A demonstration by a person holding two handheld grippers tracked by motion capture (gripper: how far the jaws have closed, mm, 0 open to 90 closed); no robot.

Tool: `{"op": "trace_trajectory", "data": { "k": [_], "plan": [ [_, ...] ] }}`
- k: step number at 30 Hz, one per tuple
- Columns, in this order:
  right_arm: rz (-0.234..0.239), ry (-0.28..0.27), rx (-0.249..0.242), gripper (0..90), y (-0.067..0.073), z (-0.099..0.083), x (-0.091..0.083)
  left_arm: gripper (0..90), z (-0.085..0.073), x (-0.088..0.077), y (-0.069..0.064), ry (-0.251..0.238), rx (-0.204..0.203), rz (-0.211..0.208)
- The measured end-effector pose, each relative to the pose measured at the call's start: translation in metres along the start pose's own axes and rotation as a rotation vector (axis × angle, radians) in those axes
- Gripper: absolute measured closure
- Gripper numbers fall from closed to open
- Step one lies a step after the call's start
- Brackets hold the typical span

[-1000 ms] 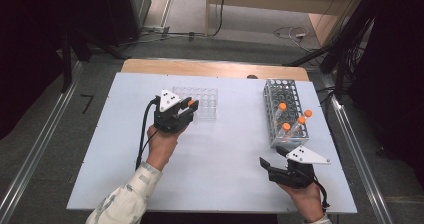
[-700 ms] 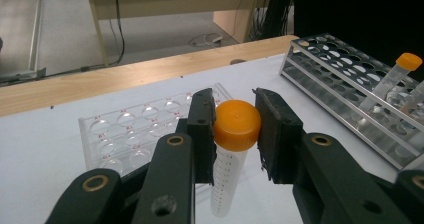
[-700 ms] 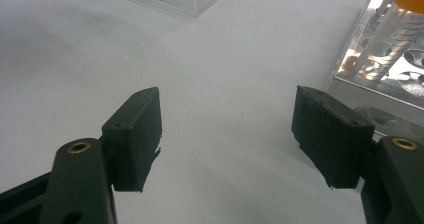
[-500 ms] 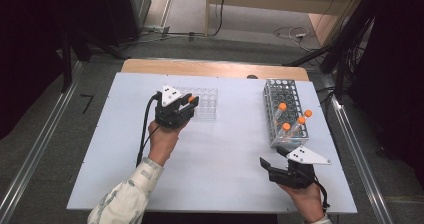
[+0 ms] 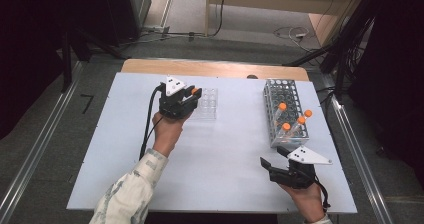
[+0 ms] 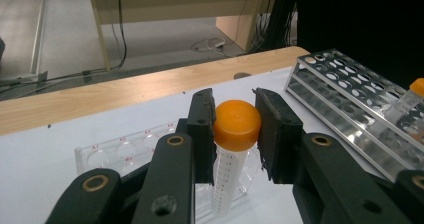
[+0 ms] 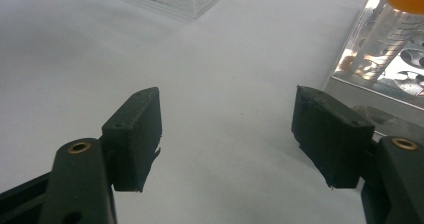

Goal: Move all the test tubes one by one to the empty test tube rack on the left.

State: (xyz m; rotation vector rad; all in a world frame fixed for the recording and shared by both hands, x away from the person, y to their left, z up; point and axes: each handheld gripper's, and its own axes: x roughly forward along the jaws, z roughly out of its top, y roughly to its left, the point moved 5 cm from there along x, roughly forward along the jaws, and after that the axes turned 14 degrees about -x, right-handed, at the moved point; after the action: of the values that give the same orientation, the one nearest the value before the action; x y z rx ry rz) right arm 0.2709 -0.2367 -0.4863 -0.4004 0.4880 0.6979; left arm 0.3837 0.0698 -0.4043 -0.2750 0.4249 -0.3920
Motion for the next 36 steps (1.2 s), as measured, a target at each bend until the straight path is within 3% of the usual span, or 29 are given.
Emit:
{"op": "trace_trajectory", "data": {
  "k": [17, 28, 36],
  "plan": [
    [0.004, -0.008, 0.017, 26.6, -0.002, -0.001, -0.002, 70.5, 0.020, 0.023, -0.010, -0.020, 0.006, -0.013],
    [0.001, -0.008, 0.020, 26.6, -0.003, -0.002, -0.002, 70.5, 0.012, 0.036, -0.008, 0.002, 0.025, 0.013],
    [0.001, -0.009, 0.020, 26.6, -0.003, -0.002, -0.003, 70.4, -0.002, 0.045, -0.005, 0.033, 0.051, 0.041]
  ]
}}
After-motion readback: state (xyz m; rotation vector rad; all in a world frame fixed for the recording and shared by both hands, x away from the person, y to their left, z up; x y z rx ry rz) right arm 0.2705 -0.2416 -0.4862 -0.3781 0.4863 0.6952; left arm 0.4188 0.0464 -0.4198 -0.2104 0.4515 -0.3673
